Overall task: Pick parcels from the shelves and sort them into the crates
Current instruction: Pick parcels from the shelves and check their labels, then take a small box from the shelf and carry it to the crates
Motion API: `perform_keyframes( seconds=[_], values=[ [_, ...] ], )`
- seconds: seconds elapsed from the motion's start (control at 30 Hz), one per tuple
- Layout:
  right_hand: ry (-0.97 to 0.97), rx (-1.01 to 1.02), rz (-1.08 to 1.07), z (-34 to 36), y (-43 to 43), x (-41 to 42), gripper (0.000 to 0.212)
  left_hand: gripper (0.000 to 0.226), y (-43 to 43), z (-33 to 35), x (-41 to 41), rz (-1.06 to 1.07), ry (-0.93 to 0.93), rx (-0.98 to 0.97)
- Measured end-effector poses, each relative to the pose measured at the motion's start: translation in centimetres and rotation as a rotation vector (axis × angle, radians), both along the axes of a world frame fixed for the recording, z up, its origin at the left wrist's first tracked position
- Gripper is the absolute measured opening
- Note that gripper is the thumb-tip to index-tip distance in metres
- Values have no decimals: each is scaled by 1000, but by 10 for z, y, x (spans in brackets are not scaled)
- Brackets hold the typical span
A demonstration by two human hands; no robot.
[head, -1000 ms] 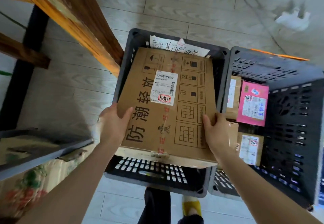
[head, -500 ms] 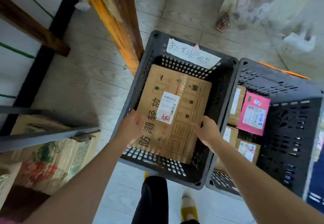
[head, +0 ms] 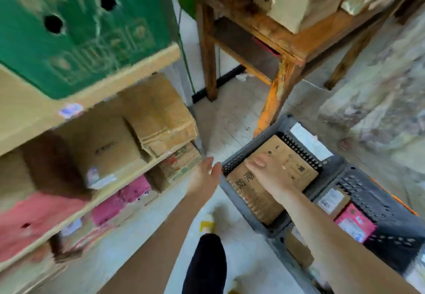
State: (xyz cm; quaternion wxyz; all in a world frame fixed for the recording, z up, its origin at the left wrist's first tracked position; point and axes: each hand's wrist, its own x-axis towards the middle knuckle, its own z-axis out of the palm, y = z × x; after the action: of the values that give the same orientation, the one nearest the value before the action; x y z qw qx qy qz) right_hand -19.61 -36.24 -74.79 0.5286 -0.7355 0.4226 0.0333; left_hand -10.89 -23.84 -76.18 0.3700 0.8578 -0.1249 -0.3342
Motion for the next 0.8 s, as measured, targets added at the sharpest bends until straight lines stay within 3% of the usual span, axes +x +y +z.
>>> perform_keyframes(
  seconds=[0.07,0.33,0.5,0.63,0.8],
  values=[
    [-60,-27,94,44,41,6,39,38,51,47,-8,83,-47,-12],
    [-291,8,443,170,231,56,32,23,263,178,-13,411,-274,-20],
    [-391,-15,622,207,357,84,32,32,403,205,-15,572,-355,-50],
    [-416,-42,678,226,455,103,34,6,506,221,-11,626,-411,-120],
    [-417,-93,719,237,545,123,36,12,593,254,17,674,-486,-97]
  ],
)
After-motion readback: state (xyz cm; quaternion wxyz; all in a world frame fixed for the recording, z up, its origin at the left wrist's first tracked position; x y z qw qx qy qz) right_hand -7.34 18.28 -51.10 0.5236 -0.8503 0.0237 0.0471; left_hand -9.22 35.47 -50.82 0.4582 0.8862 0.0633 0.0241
